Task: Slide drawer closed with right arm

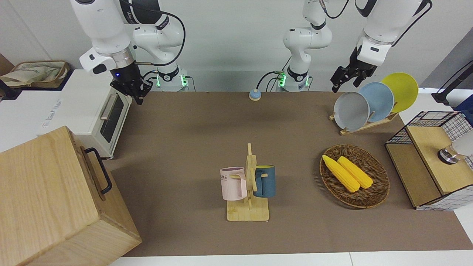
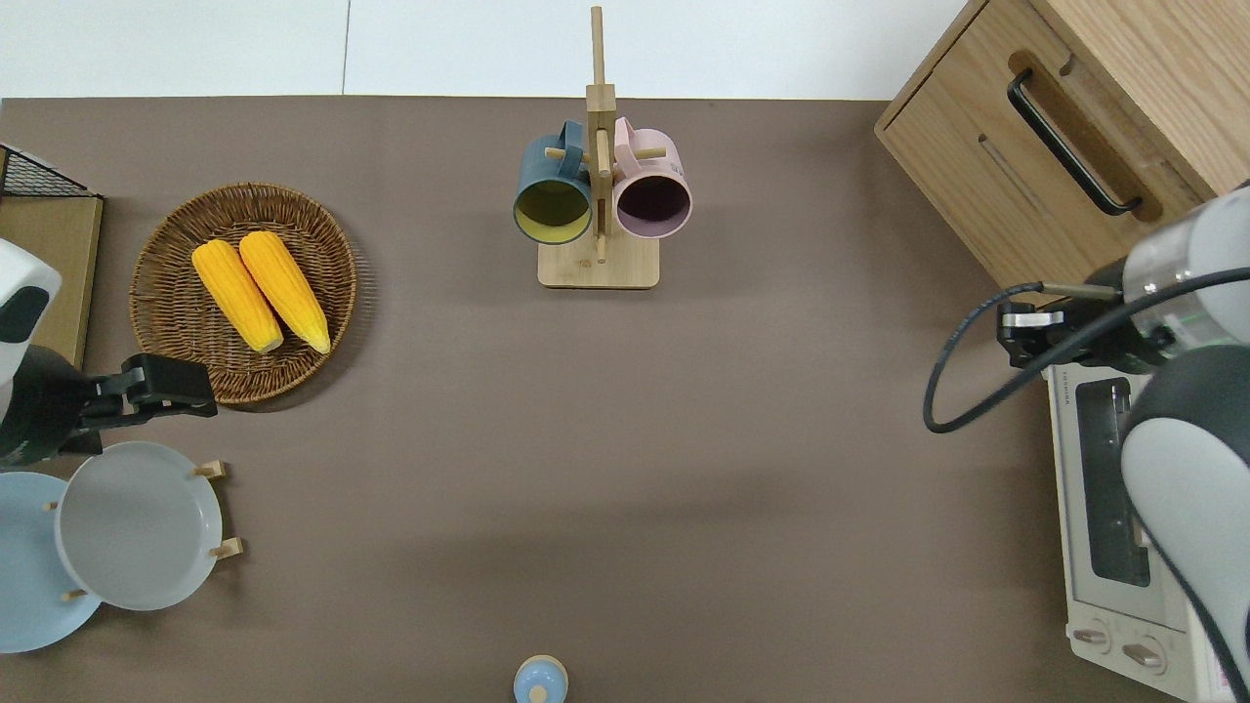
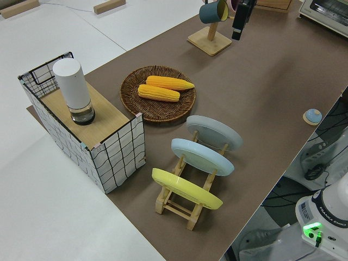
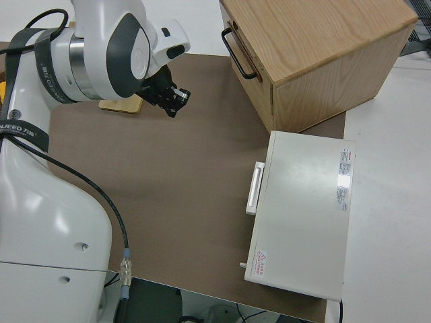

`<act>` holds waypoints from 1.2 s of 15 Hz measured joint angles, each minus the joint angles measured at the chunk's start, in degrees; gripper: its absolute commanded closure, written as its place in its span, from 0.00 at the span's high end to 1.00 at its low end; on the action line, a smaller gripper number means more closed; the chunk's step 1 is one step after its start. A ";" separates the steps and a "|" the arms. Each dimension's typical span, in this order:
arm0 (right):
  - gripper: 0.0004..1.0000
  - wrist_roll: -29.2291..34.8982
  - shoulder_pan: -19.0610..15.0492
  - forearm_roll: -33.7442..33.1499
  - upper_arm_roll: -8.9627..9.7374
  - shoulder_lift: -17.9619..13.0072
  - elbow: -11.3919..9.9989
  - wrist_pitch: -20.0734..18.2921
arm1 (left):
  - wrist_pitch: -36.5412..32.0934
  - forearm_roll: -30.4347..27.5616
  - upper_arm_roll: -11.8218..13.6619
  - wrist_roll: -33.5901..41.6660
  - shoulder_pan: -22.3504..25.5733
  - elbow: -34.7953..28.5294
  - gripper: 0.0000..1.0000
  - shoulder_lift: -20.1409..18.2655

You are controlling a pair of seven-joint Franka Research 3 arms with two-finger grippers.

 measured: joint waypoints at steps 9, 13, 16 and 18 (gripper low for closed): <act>0.99 -4.97 1.63 -0.22 -4.16 -0.85 -1.23 0.85 | 0.00 0.00 0.00 0.00 0.00 0.00 0.99 0.00; 0.99 -4.76 2.06 -0.34 -4.25 -0.32 0.16 0.78 | 0.00 0.00 0.00 0.00 0.00 0.00 0.99 0.00; 0.99 -4.63 1.96 -0.37 -4.60 0.52 1.72 0.48 | 0.00 0.00 0.00 0.00 0.00 0.00 0.99 0.00; 0.99 -4.53 1.96 -0.37 -4.64 0.90 2.30 0.40 | 0.00 0.00 0.00 0.00 0.00 0.00 0.99 0.00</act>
